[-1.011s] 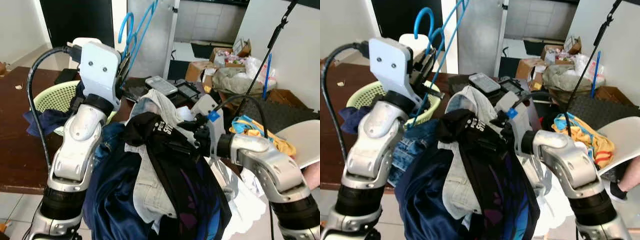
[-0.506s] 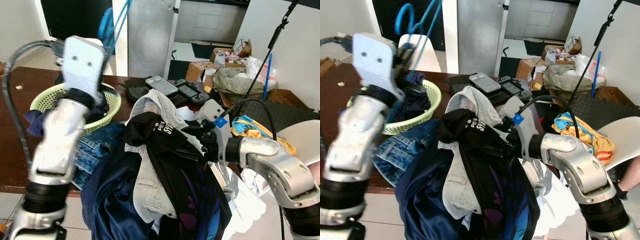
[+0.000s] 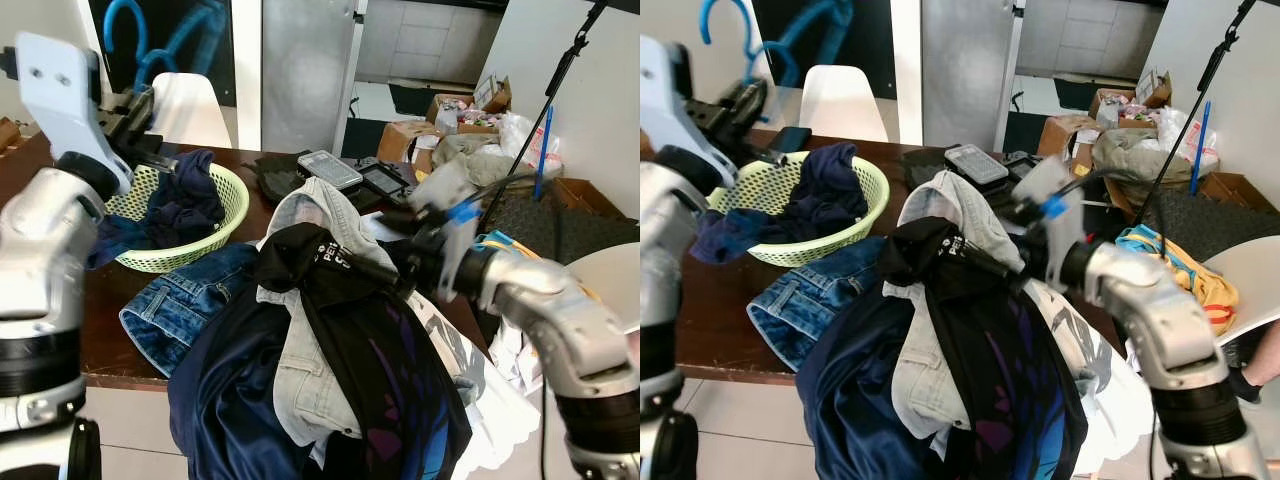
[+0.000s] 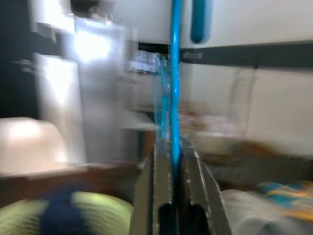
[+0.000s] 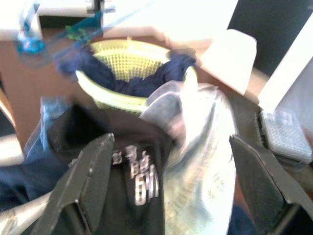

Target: Hang hanger

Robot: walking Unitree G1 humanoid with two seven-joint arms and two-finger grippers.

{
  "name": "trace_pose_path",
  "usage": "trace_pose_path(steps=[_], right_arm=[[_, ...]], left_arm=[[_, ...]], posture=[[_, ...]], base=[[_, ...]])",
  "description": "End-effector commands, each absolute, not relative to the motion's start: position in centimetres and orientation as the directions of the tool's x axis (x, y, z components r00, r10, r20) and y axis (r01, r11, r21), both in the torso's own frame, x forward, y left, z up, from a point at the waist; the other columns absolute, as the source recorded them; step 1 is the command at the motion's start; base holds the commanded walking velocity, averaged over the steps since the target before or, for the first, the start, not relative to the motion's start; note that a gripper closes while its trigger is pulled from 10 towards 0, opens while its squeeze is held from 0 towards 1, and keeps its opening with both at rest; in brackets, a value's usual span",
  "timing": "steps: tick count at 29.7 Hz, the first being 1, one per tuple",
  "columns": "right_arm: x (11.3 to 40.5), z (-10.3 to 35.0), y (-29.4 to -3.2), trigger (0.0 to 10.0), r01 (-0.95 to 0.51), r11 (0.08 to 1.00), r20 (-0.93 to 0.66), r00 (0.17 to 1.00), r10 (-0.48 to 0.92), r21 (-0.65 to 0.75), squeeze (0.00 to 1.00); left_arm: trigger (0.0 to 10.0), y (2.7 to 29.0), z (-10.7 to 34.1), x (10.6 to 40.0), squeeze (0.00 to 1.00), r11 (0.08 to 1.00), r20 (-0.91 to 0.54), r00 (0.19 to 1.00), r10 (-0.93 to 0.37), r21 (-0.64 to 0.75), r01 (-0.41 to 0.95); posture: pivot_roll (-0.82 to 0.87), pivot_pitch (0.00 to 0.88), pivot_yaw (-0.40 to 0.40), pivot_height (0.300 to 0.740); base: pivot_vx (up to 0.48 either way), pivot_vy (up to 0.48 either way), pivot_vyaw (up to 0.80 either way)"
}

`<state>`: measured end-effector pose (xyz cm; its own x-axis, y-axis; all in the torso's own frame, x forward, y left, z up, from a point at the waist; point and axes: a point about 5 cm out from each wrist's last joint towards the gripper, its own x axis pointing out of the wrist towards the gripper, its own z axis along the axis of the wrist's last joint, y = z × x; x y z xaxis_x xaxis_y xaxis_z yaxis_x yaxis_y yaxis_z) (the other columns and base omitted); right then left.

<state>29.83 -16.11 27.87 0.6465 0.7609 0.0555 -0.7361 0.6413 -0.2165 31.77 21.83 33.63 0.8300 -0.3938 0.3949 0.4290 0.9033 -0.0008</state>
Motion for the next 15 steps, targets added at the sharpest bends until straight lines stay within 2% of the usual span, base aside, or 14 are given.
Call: trace_pose_path(steps=[1, 2, 3, 4, 5, 6, 7, 8, 11, 12, 13, 14, 15], right_arm=[[29.5, 28.7, -16.5, 10.0, -0.735, 0.637, 0.093, 0.635, 0.767, -0.231, 0.0], [28.7, 30.5, -17.4, 10.0, -0.749, 0.619, 0.179, 0.593, 0.785, -0.236, 0.0], [28.7, 30.5, -17.4, 10.0, -0.749, 0.619, 0.179, 0.593, 0.785, -0.236, 0.0], [27.6, 32.3, -18.5, 10.0, -0.775, 0.585, 0.25, 0.532, 0.809, -0.241, 0.0], [27.6, 32.3, -18.5, 10.0, -0.775, 0.585, 0.25, 0.532, 0.809, -0.241, 0.0], [26.9, 33.4, -19.2, 10.0, -0.79, 0.56, 0.292, 0.49, 0.821, -0.248, 0.0], [26.9, 33.4, -19.2, 10.0, -0.79, 0.56, 0.292, 0.49, 0.821, -0.248, 0.0], [26.0, 34.3, -19.7, 10.0, -0.808, 0.52, 0.291, 0.446, 0.847, -0.276, 0.0], [26.0, 34.3, -19.7, 10.0, -0.808, 0.52, 0.291, 0.446, 0.847, -0.276, 0.0], [25.5, 34.6, -19.9, 10.0, -0.817, 0.491, 0.263, 0.423, 0.867, -0.303, 0.0], [25.5, 34.6, -19.9, 10.0, -0.817, 0.491, 0.263, 0.423, 0.867, -0.303, 0.0], [25.0, 35.1, -20.1, 10.0, -0.82, 0.463, 0.229, 0.406, 0.885, -0.335, 0.0], [25.0, 35.1, -20.1, 10.0, -0.82, 0.463, 0.229, 0.406, 0.885, -0.335, 0.0]], left_arm=[[10.0, 21.9, 34.6, 31.3, 0.0, 0.874, 0.404, 0.8, -0.443, -0.004, 0.486], [10.0, 21.7, 36.0, 30.6, 0.0, 0.789, 0.431, 0.724, -0.539, -0.041, 0.612], [10.0, 21.7, 36.0, 30.6, 0.0, 0.789, 0.431, 0.724, -0.539, -0.041, 0.612], [10.0, 20.9, 37.1, 29.5, 0.0, 0.662, 0.429, 0.603, -0.672, -0.015, 0.749], [10.0, 20.9, 37.1, 29.5, 0.0, 0.662, 0.429, 0.603, -0.672, -0.015, 0.749], [10.0, 20.3, 37.7, 28.7, 0.0, 0.567, 0.418, 0.513, -0.75, 0.007, 0.824], [10.0, 20.3, 37.7, 28.7, 0.0, 0.567, 0.418, 0.513, -0.75, 0.007, 0.824], [10.0, 19.2, 37.4, 26.9, 0.0, 0.415, 0.337, 0.362, -0.869, 0.099, 0.904], [10.0, 19.2, 37.4, 26.9, 0.0, 0.415, 0.337, 0.362, -0.869, 0.099, 0.904], [10.0, 18.4, 36.9, 25.5, 0.0, 0.278, 0.246, 0.234, -0.941, 0.163, 0.947], [10.0, 18.4, 36.9, 25.5, 0.0, 0.278, 0.246, 0.234, -0.941, 0.163, 0.947], [10.0, 18.0, 36.2, 23.9, 0.0, 0.143, 0.15, 0.112, -0.982, 0.218, 0.965], [10.0, 18.0, 36.2, 23.9, 0.0, 0.143, 0.15, 0.112, -0.982, 0.218, 0.965]], posture=[[0.06, 0.007, -0.046, 0.74], [0.06, 0.005, -0.046, 0.74], [0.06, 0.005, -0.046, 0.74], [0.06, 0.005, -0.048, 0.74], [0.06, 0.005, -0.048, 0.74], [0.06, 0.005, -0.048, 0.74], [0.06, 0.005, -0.048, 0.74], [0.06, 0.005, -0.048, 0.74], [0.06, 0.005, -0.048, 0.74], [0.05, 0.008, -0.043, 0.74], [0.05, 0.008, -0.043, 0.74], [0.05, 0.008, -0.043, 0.74], [0.05, 0.008, -0.043, 0.74]], base=[[0.0, 0.0, 0.0], [0.0, 0.0, 0.0], [0.0, 0.0, 0.0], [0.0, 0.0, 0.0], [0.0, 0.0, 0.0], [0.0, 0.0, 0.0], [0.0, 0.0, 0.0], [0.0, 0.0, 0.0], [0.0, 0.0, 0.0], [0.0, 0.0, 0.0], [0.0, 0.0, 0.0], [0.0, 0.0, 0.0], [0.0, 0.0, 0.0]])
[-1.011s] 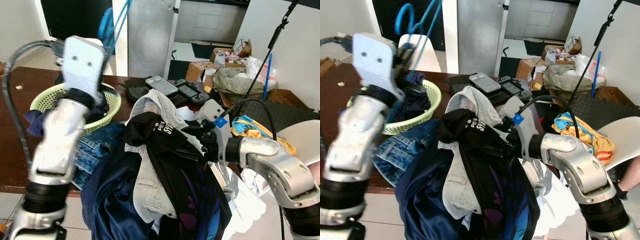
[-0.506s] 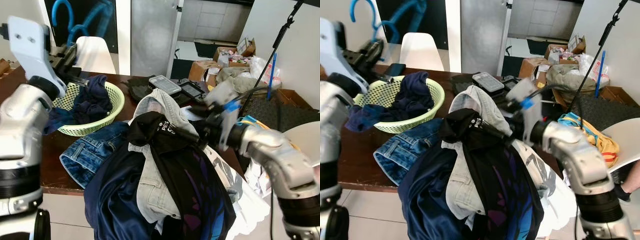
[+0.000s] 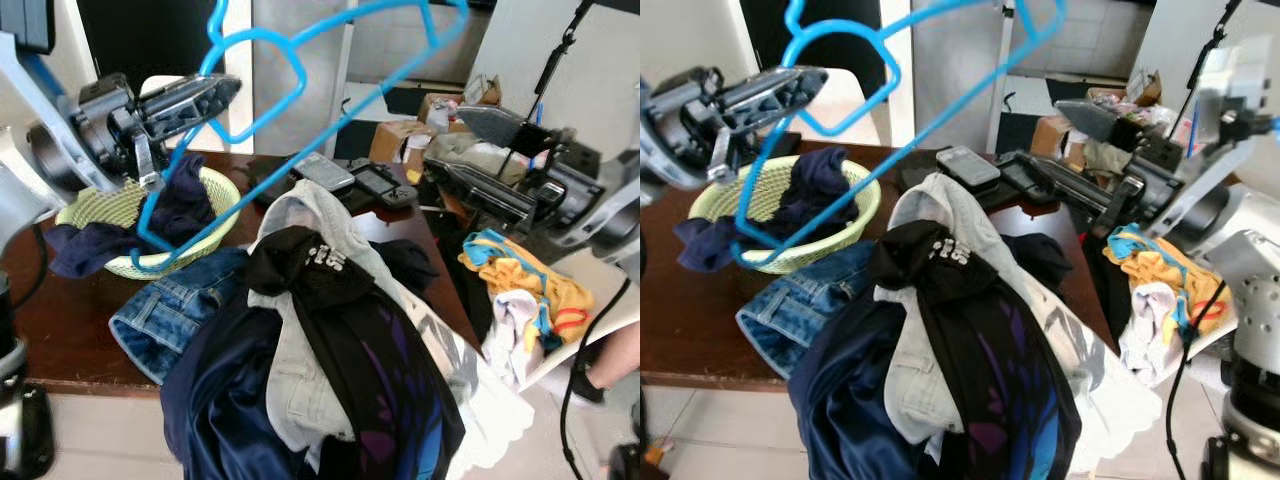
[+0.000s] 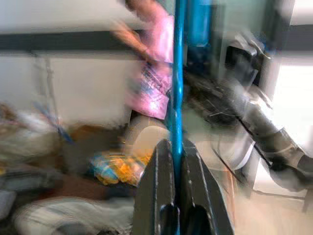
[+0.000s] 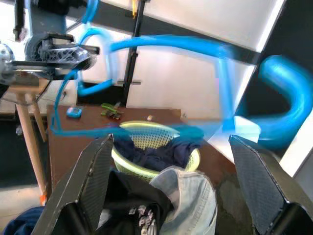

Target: Hang hanger

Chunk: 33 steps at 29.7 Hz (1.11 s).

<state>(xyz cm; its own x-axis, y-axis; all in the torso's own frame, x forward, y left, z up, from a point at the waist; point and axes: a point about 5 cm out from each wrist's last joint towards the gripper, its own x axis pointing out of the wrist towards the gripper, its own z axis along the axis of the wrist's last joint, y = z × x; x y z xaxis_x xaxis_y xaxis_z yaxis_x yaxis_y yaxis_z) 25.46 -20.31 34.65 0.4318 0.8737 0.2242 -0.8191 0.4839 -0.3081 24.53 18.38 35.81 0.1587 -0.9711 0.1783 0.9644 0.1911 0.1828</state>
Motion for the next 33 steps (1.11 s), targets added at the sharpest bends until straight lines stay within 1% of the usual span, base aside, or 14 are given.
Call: trace_pose_path(steps=[1, 2, 4, 5, 12, 15, 17, 20, 21, 22, 23, 25, 28, 33], right_arm=[[24.4, 35.9, -20.2, 10.0, -0.824, 0.438, 0.227, 0.379, 0.897, -0.358, 0.0], [23.7, 37.0, -20.4, 10.0, -0.834, 0.41, 0.262, 0.329, 0.907, -0.37, 0.0], [23.7, 37.0, -20.4, 10.0, -0.834, 0.41, 0.262, 0.329, 0.907, -0.37, 0.0], [23.1, 37.9, -20.5, 10.0, -0.834, 0.392, 0.296, 0.29, 0.91, -0.387, 0.0], [22.8, 38.1, -20.3, 10.0, -0.835, 0.378, 0.25, 0.297, 0.922, -0.4, 0.0], [23.1, 37.0, -19.8, 10.0, -0.839, 0.371, 0.143, 0.343, 0.928, -0.398, 0.0], [23.7, 35.5, -20.3, 10.0, -0.837, 0.39, 0.018, 0.416, 0.909, -0.384, 0.0], [23.7, 35.5, -20.3, 10.0, -0.837, 0.39, 0.018, 0.416, 0.909, -0.384, 0.0], [24.0, 34.9, -20.8, 10.0, -0.831, 0.412, -0.019, 0.451, 0.892, -0.374, 0.0], [24.0, 34.9, -20.8, 10.0, -0.831, 0.412, -0.019, 0.451, 0.892, -0.374, 0.0], [24.6, 34.0, -21.7, 10.0, -0.816, 0.453, -0.072, 0.509, 0.858, -0.359, 0.0], [24.6, 34.0, -21.7, 10.0, -0.816, 0.453, -0.072, 0.509, 0.858, -0.359, 0.0], [25.3, 32.5, -24.3, 10.0, -0.761, 0.552, -0.156, 0.625, 0.765, -0.342, 0.0], [25.1, 33.3, -25.5, 10.0, -0.731, 0.585, -0.121, 0.655, 0.746, -0.351, 0.0]], left_arm=[[10.0, 17.7, 35.7, 22.9, 0.0, 0.04, 0.076, 0.024, -0.997, 0.222, 0.974], [10.0, 17.5, 35.3, 22.5, 0.0, -0.004, 0.02, -0.009, -1.0, 0.239, 0.971], [10.0, 17.5, 35.3, 22.5, 0.0, -0.004, 0.02, -0.009, -1.0, 0.239, 0.971], [10.0, 17.2, 34.7, 22.5, 0.0, -0.018, -0.034, -0.01, -0.999, 0.247, 0.969], [10.0, 16.7, 33.8, 22.8, 0.0, -0.021, -0.099, 0.002, -0.995, 0.231, 0.973], [10.0, 16.5, 33.5, 23.0, 0.0, -0.02, -0.121, 0.008, -0.993, 0.23, 0.973], [10.0, 17.1, 33.2, 24.0, 0.0, 0.055, -0.143, 0.094, -0.985, 0.257, 0.965], [10.0, 17.1, 33.2, 24.0, 0.0, 0.055, -0.143, 0.094, -0.985, 0.257, 0.965], [10.0, 17.6, 33.1, 24.5, 0.0, 0.097, -0.151, 0.142, -0.978, 0.271, 0.958], [10.0, 17.6, 33.1, 24.5, 0.0, 0.097, -0.151, 0.142, -0.978, 0.271, 0.958], [10.0, 18.8, 33.1, 25.2, 0.0, 0.165, -0.162, 0.218, -0.962, 0.288, 0.943], [10.0, 18.8, 33.1, 25.2, 0.0, 0.165, -0.162, 0.218, -0.962, 0.288, 0.943], [10.0, 21.9, 33.0, 25.8, 0.0, 0.273, -0.216, 0.352, -0.911, 0.324, 0.906], [10.0, 22.8, 32.7, 25.6, 0.0, 0.27, -0.268, 0.361, -0.893, 0.323, 0.907]], posture=[[0.05, 0.008, -0.043, 0.74], [0.05, 0.006, -0.04, 0.74], [0.05, 0.006, -0.04, 0.74], [0.05, 0.007, -0.039, 0.74], [0.05, 0.009, -0.038, 0.74], [0.05, 0.01, -0.037, 0.74], [0.05, 0.01, -0.037, 0.74], [0.05, 0.01, -0.037, 0.74], [0.05, 0.01, -0.036, 0.74], [0.05, 0.01, -0.036, 0.74], [0.05, 0.01, -0.036, 0.74], [0.05, 0.01, -0.036, 0.74], [0.06, 0.016, -0.041, 0.74], [0.06, 0.017, -0.042, 0.74]], base=[[0.0, 0.0, 0.0], [0.0, 0.0, 0.0], [0.0, 0.0, 0.0], [0.0, 0.0, 0.0], [0.0, 0.0, 0.0], [0.0, 0.0, 0.0], [0.0, 0.0, 0.0], [0.0, 0.0, 0.0], [0.0, 0.0, 0.0], [0.0, 0.0, 0.0], [0.0, 0.0, 0.0], [0.0, 0.0, 0.0], [0.0, 0.0, 0.0], [0.0, 0.0, 0.0]])
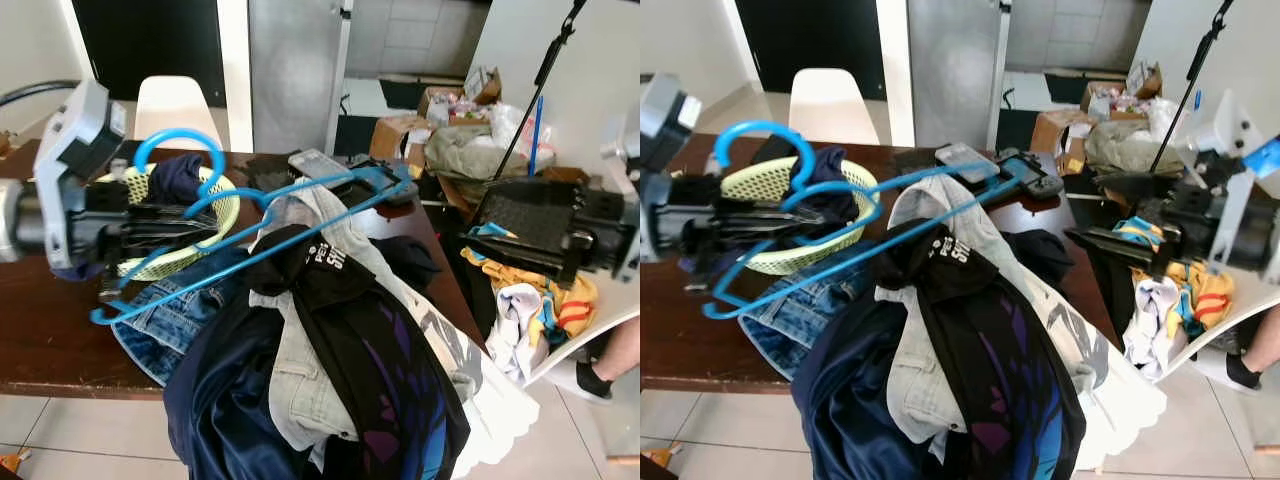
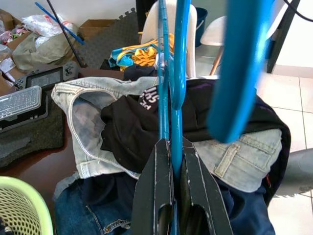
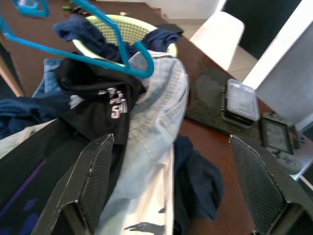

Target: Hang hanger

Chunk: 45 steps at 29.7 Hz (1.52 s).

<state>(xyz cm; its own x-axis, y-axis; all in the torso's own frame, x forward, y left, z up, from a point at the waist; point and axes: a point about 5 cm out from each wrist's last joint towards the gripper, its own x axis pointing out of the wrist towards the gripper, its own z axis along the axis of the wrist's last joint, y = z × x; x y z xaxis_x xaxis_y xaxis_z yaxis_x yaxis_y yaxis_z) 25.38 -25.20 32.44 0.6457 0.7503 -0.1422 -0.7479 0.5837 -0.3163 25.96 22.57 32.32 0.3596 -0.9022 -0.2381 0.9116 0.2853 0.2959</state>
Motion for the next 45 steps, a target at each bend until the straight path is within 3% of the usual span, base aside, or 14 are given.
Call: trace_pose_path(steps=[1, 5, 6, 7, 9, 10, 11, 13, 15, 21, 26, 28, 39, 45], right_arm=[[25.1, 33.3, -25.5, 10.0, -0.731, 0.585, -0.121, 0.655, 0.746, -0.351, 0.0], [24.7, 34.5, -25.4, 10.0, -0.738, 0.577, -0.053, 0.631, 0.774, -0.351, 0.0], [24.1, 35.1, -24.1, 10.0, -0.783, 0.514, -0.021, 0.556, 0.831, -0.35, 0.0], [24.1, 35.1, -24.1, 10.0, -0.783, 0.514, -0.021, 0.556, 0.831, -0.35, 0.0], [23.5, 35.3, -21.8, 10.0, -0.849, 0.399, -0.012, 0.43, 0.903, -0.347, 0.0], [23.5, 35.3, -21.8, 10.0, -0.849, 0.399, -0.012, 0.43, 0.903, -0.347, 0.0], [23.6, 34.4, -20.4, 10.0, -0.879, 0.339, -0.062, 0.38, 0.923, -0.335, 0.0], [23.6, 34.4, -20.4, 10.0, -0.879, 0.339, -0.062, 0.38, 0.923, -0.335, 0.0], [24.1, 32.4, -17.9, 10.0, -0.925, 0.237, -0.143, 0.289, 0.947, -0.297, 0.0], [23.9, 31.5, -15.7, 10.0, -0.955, 0.136, -0.156, 0.182, 0.971, -0.265, 0.0], [24.6, 30.2, -14.1, 10.0, -0.961, 0.143, -0.187, 0.189, 0.964, -0.237, 0.0], [25.7, 29.1, -12.9, 10.0, -0.956, 0.198, -0.209, 0.244, 0.947, -0.218, 0.0], [27.2, 27.7, -11.5, 10.0, -0.934, 0.28, -0.262, 0.333, 0.906, -0.22, 0.0], [27.2, 27.4, -11.4, 9.7, -0.935, 0.282, -0.28, 0.336, 0.9, -0.214, 0.0]], left_arm=[[10.0, 22.8, 32.7, 25.6, 0.0, 0.27, -0.268, 0.361, -0.893, 0.323, 0.907], [10.0, 22.6, 32.2, 25.4, 0.0, 0.24, -0.284, 0.331, -0.9, 0.31, 0.92], [10.0, 21.9, 31.6, 25.4, 0.0, 0.208, -0.299, 0.296, -0.907, 0.293, 0.933], [10.0, 21.9, 31.6, 25.4, 0.0, 0.208, -0.299, 0.296, -0.907, 0.293, 0.933], [10.0, 20.7, 30.7, 25.6, 0.0, 0.161, -0.314, 0.247, -0.917, 0.276, 0.948], [10.0, 20.7, 30.7, 25.6, 0.0, 0.161, -0.314, 0.247, -0.917, 0.276, 0.948], [10.0, 19.9, 30.2, 25.7, 0.0, 0.125, -0.317, 0.21, -0.925, 0.269, 0.955], [10.0, 19.9, 30.2, 25.7, 0.0, 0.125, -0.317, 0.21, -0.925, 0.269, 0.955], [10.0, 18.6, 29.6, 26.0, 0.0, 0.061, -0.318, 0.147, -0.937, 0.265, 0.962], [10.0, 17.8, 29.3, 26.3, 0.0, 0.025, -0.327, 0.116, -0.938, 0.268, 0.963], [10.0, 17.2, 29.0, 26.5, 0.0, 0.021, -0.328, 0.113, -0.938, 0.272, 0.962], [10.0, 16.4, 28.7, 26.7, 0.0, 0.021, -0.323, 0.113, -0.94, 0.278, 0.96], [10.0, 14.7, 27.6, 27.4, 0.0, 0.015, -0.336, 0.116, -0.935, 0.287, 0.958], [10.0, 14.4, 27.2, 27.4, 0.0, 0.005, -0.349, 0.109, -0.931, 0.286, 0.958]], posture=[[0.06, 0.017, -0.042, 0.74], [0.06, 0.017, -0.042, 0.74], [0.05, 0.015, -0.042, 0.74], [0.05, 0.015, -0.042, 0.74], [0.05, 0.012, -0.042, 0.74], [0.05, 0.012, -0.042, 0.74], [0.04, 0.007, -0.037, 0.74], [0.04, 0.007, -0.037, 0.74], [0.04, 0.003, -0.034, 0.74], [0.04, 0.0, -0.031, 0.74], [0.04, 0.0, -0.032, 0.74], [0.04, 0.0, -0.031, 0.74], [0.03, 0.0, -0.028, 0.74], [0.03, 0.0, -0.025, 0.74]], base=[[0.0, 0.0, 0.0], [0.0, 0.0, 0.0], [0.0, 0.0, 0.0], [0.0, 0.0, 0.0], [0.0, 0.0, 0.0], [0.0, 0.0, 0.0], [0.0, 0.0, 0.0], [0.0, 0.0, 0.0], [0.0, 0.0, 0.0], [0.0, 0.0, 0.0], [0.0, 0.0, 0.0], [0.0, 0.0, 0.0], [0.0, 0.0, 0.0], [0.0, 0.0, 0.0]])
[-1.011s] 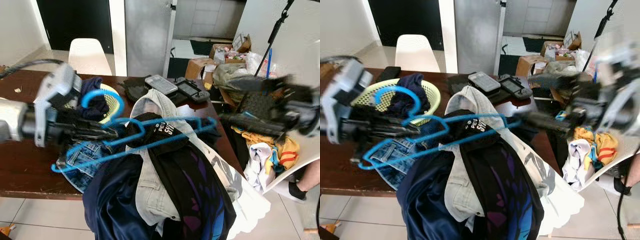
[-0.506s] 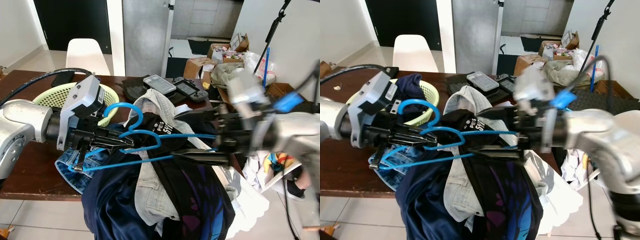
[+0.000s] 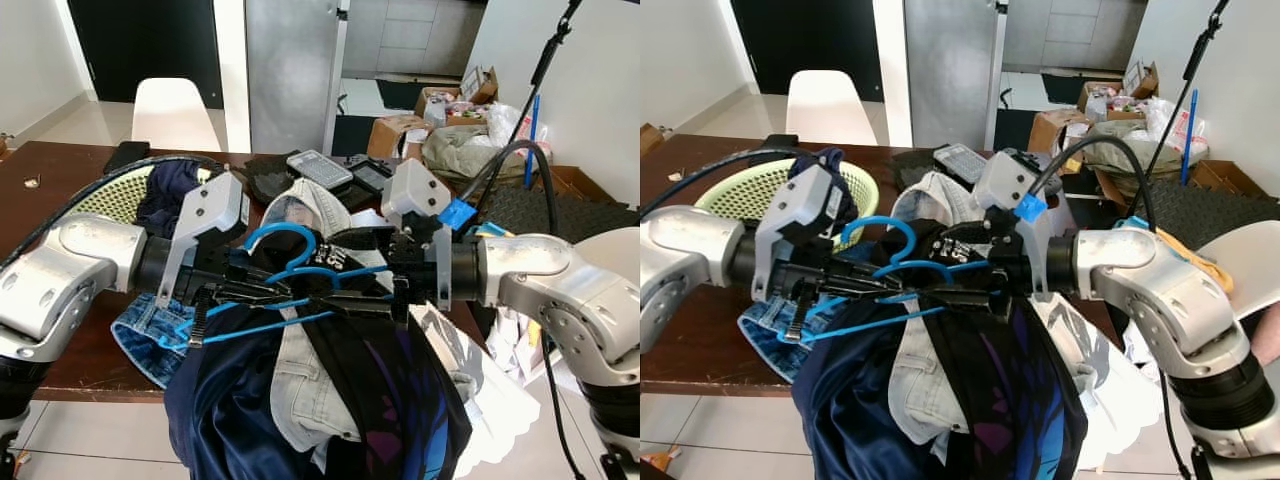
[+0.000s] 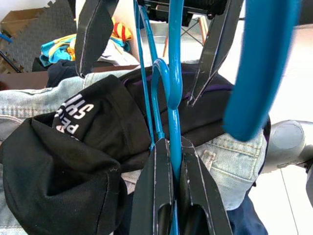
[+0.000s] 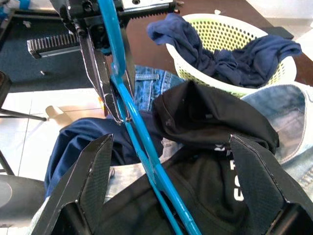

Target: Hang hanger

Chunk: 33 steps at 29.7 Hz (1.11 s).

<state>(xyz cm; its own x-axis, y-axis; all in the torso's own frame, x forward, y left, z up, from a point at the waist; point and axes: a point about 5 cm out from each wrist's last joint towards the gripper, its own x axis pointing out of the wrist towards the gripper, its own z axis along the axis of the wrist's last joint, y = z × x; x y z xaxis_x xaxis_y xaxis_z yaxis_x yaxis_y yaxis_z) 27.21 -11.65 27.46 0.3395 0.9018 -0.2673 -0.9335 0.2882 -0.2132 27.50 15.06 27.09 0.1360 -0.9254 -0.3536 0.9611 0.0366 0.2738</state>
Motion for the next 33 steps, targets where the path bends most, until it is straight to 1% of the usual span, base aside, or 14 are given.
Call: trace_pose_path(steps=[1, 2, 3, 6, 7, 13, 23, 25, 27, 29, 30, 31, 33], right_arm=[[27.1, 27.2, -11.3, 6.5, -0.936, 0.279, -0.289, 0.333, 0.897, -0.212, 0.0], [27.1, 27.2, -11.3, 6.5, -0.936, 0.279, -0.289, 0.333, 0.897, -0.212, 0.0], [27.1, 27.0, -11.3, 5.6, -0.937, 0.277, -0.3, 0.332, 0.894, -0.212, 0.0], [27.1, 27.0, -11.3, 5.6, -0.937, 0.277, -0.3, 0.332, 0.894, -0.212, 0.0], [27.1, 26.8, -11.2, 0.0, -0.936, 0.278, -0.314, 0.336, 0.888, -0.218, 0.0], [27.3, 26.3, -10.8, 0.0, -0.932, 0.28, -0.336, 0.346, 0.876, -0.229, 0.0], [27.4, 26.1, -10.7, 0.0, -0.927, 0.289, -0.345, 0.358, 0.868, -0.238, 0.0], [27.5, 26.1, -10.8, 0.0, -0.925, 0.292, -0.348, 0.364, 0.864, -0.243, 0.0], [27.6, 26.1, -10.9, 0.0, -0.92, 0.299, -0.347, 0.375, 0.86, -0.252, 0.0], [27.7, 26.1, -10.9, 0.0, -0.919, 0.302, -0.344, 0.378, 0.859, -0.255, 0.0], [27.7, 26.2, -11.0, 0.0, -0.916, 0.306, -0.339, 0.383, 0.859, -0.26, 0.0], [27.8, 26.3, -11.1, 0.0, -0.912, 0.312, -0.33, 0.39, 0.86, -0.266, 0.0], [27.9, 26.4, -11.1, 0.0, -0.91, 0.316, -0.324, 0.395, 0.86, -0.27, 0.0]], left_arm=[[10.0, 14.3, 27.1, 27.3, 0.0, 0.005, -0.353, 0.11, -0.929, 0.286, 0.958], [10.0, 14.3, 27.1, 27.3, 0.0, 0.005, -0.353, 0.11, -0.929, 0.286, 0.958], [10.0, 14.3, 27.0, 27.4, 0.0, 0.008, -0.357, 0.115, -0.927, 0.288, 0.958], [10.0, 14.3, 27.0, 27.4, 0.0, 0.008, -0.357, 0.115, -0.927, 0.288, 0.958], [10.0, 14.3, 27.0, 27.4, 0.0, 0.012, -0.359, 0.12, -0.926, 0.29, 0.957], [10.0, 14.2, 27.1, 27.8, 0.0, 0.031, -0.358, 0.146, -0.922, 0.306, 0.952], [10.0, 14.1, 27.4, 28.0, 0.0, 0.044, -0.345, 0.161, -0.925, 0.323, 0.945], [10.0, 14.0, 27.6, 28.2, 0.0, 0.056, -0.333, 0.175, -0.927, 0.337, 0.94], [10.0, 13.9, 28.1, 28.6, 0.0, 0.094, -0.293, 0.205, -0.934, 0.354, 0.931], [10.0, 13.9, 28.3, 28.8, 0.0, 0.111, -0.271, 0.216, -0.938, 0.356, 0.928], [10.0, 13.9, 28.7, 28.9, 0.98, 0.127, -0.237, 0.219, -0.947, 0.351, 0.928], [10.0, 13.9, 29.2, 28.9, 1.0, 0.145, -0.196, 0.223, -0.955, 0.347, 0.927], [10.0, 14.0, 29.6, 28.9, 1.0, 0.156, -0.169, 0.224, -0.96, 0.344, 0.926]], posture=[[0.03, 0.0, -0.025, 0.74], [0.03, 0.0, -0.025, 0.74], [0.03, 0.0, -0.025, 0.74], [0.03, 0.0, -0.025, 0.74], [0.03, 0.0, -0.025, 0.74], [0.03, 0.0, -0.024, 0.74], [0.03, 0.0, -0.022, 0.74], [0.03, 0.0, -0.022, 0.74], [0.03, 0.0, -0.022, 0.74], [0.03, 0.0, -0.022, 0.74], [0.03, 0.0, -0.022, 0.74], [0.03, 0.0, -0.022, 0.74], [0.03, 0.0, -0.022, 0.74]], base=[[0.0, 0.0, 0.0], [0.0, 0.0, 0.0], [0.0, 0.0, 0.0], [0.0, 0.0, 0.0], [0.0, 0.0, 0.0], [0.0, 0.0, 0.0], [0.0, 0.0, 0.0], [0.0, 0.0, 0.0], [0.0, 0.0, 0.0], [0.0, 0.0, 0.0], [0.0, 0.0, 0.0], [0.0, 0.0, 0.0], [0.0, 0.0, 0.0]])
